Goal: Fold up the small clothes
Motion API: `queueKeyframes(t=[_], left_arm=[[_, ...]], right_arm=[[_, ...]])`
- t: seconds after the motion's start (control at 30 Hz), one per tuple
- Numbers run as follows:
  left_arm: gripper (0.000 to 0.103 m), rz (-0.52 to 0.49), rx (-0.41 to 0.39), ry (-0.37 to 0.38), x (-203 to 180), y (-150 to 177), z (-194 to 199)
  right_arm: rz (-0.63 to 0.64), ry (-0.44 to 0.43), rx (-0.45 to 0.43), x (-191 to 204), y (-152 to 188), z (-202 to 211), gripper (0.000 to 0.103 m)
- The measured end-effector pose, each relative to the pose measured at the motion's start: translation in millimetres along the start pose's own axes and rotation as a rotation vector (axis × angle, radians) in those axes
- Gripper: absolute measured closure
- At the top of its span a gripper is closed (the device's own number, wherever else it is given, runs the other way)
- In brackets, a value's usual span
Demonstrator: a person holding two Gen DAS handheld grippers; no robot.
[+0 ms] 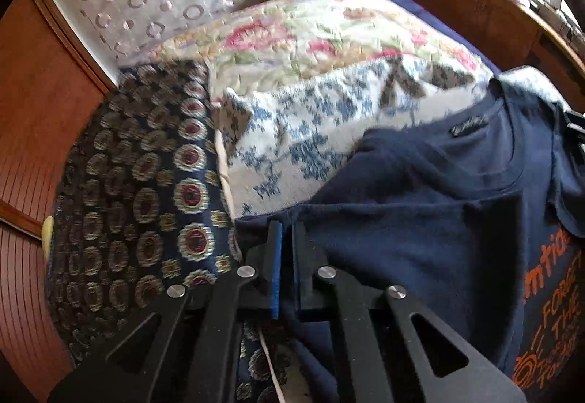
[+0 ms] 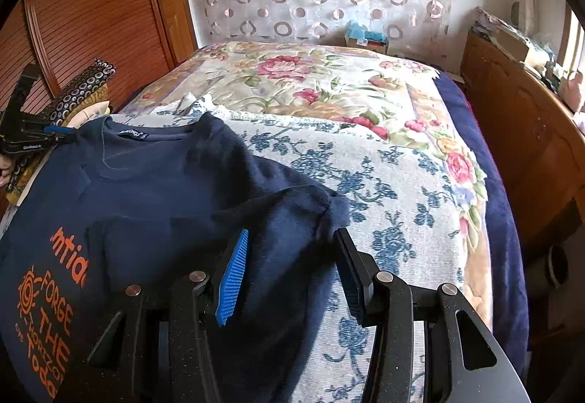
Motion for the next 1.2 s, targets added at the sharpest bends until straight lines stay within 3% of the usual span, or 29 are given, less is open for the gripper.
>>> queueKeyframes(t=[0.23, 0.77, 0.8, 0.9, 0.93, 1.2], left_arm=[[0.099, 0.052, -0.179, -0.039, 24, -21, 54], [0.099, 0.087, -0.287, 0.036, 17, -10, 92], [0.099, 0.093, -0.294, 0.042, 16, -8, 96], [0.099, 0.106, -0.316, 0.062, 12, 2, 107], [0.099, 0.110, -0.323, 0.065, 11, 4, 111], [0.099, 0.121, -0.389, 0.102, -3, 30, 152]], right_arm=[[-0.002, 0.017, 0.006, -1, -2, -4, 0.054], [-0.014, 0.025, 0.045, 0, -10, -20, 0.054], [-0.010, 0.019, 0.045, 2, -11, -21, 0.056], [0.000, -0.016, 0.053, 10, -10, -19, 0.089], [-0.001, -0.030, 0.049, 12, -11, -16, 0.093], [0.043, -0.073, -0.147, 49, -33, 56, 0.095]])
Point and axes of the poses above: each gripper's, at about its wrist camera, not at the fingertips, and z roughly against the way its jaws point, x to its left, y to its underside, the point moved 7 cm from there along -z, roughly the way its jaws point, and after that the axes turned 11 degrees about -x, right-handed, at the moved point
